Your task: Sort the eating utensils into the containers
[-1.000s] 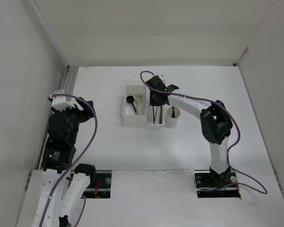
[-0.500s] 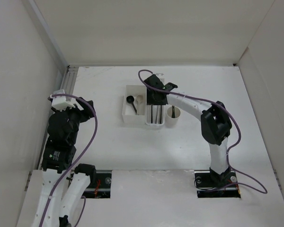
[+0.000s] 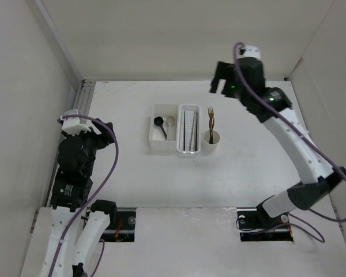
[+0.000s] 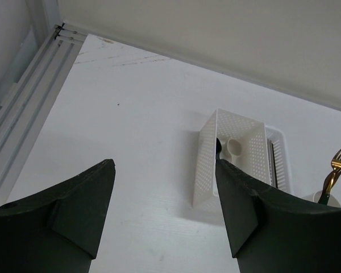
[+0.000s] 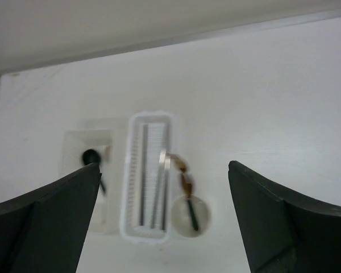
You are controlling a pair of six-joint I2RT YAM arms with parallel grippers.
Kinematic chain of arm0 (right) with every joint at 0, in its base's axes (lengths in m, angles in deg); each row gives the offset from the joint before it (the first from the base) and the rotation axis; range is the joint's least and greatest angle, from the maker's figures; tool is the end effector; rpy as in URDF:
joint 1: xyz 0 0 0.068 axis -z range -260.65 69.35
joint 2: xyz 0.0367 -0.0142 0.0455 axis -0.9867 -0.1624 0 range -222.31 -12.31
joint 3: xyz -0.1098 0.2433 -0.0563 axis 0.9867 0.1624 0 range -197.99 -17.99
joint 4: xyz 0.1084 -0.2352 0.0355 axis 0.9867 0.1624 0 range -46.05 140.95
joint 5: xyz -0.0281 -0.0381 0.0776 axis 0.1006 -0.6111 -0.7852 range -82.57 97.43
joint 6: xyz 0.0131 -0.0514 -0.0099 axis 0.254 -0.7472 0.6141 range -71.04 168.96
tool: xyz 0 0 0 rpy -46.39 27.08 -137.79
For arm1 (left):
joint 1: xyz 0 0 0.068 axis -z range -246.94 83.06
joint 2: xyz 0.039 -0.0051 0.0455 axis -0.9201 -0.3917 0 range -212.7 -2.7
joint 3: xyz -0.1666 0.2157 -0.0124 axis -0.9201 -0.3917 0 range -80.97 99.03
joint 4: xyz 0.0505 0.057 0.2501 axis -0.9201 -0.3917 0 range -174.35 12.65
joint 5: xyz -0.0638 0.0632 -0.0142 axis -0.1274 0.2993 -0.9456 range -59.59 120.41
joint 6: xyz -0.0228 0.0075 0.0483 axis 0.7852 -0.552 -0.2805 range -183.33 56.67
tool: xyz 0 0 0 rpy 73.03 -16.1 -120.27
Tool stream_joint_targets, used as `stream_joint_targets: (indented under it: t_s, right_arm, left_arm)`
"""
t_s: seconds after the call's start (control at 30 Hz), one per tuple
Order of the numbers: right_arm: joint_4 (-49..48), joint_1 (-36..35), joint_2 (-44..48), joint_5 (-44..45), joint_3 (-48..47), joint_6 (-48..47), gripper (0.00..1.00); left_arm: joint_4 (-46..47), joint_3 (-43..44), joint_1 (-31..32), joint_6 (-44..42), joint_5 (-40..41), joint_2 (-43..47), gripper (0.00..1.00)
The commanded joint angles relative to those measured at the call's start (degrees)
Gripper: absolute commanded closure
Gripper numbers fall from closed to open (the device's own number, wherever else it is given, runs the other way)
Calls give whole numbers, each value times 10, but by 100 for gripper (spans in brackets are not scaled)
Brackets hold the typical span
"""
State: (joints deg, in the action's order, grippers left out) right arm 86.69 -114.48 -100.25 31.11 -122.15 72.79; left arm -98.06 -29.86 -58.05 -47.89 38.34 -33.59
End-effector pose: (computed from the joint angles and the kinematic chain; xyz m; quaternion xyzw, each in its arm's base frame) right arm 0.2774 0.1685 0.4557 0.0351 0.8386 0.0953 0.5351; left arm 0.1112 -0.0125 0.3891 -0.0890 0.7045 -0.1001 0.6970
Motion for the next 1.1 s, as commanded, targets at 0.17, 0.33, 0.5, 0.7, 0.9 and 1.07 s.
stream_joint_targets:
  t_s: [0.17,0.33,0.5,0.7,0.9,1.07]
  right_arm:
    - [105,342,132,-97,140,-36,0]
    - [145,361,155,29,134,-36,0]
    - [176,361,155,29,123,-31,0]
    - [220,361,155,50,136,-31,0]
    - [220,361,180,50,160,-36,0]
    - [209,361,206,37,160,-48,0]
  left_arm:
    - [42,14,-3,-44,36,19,28]
    - [42,3,-9,-57,41,25,27]
    - [42,3,-20,-57,41,30,27]
    - [47,3,-26,-67,41,36,26]
    - [47,3,-38,-78,35,42,26]
    - [47,3,-48,-78,35,42,26]
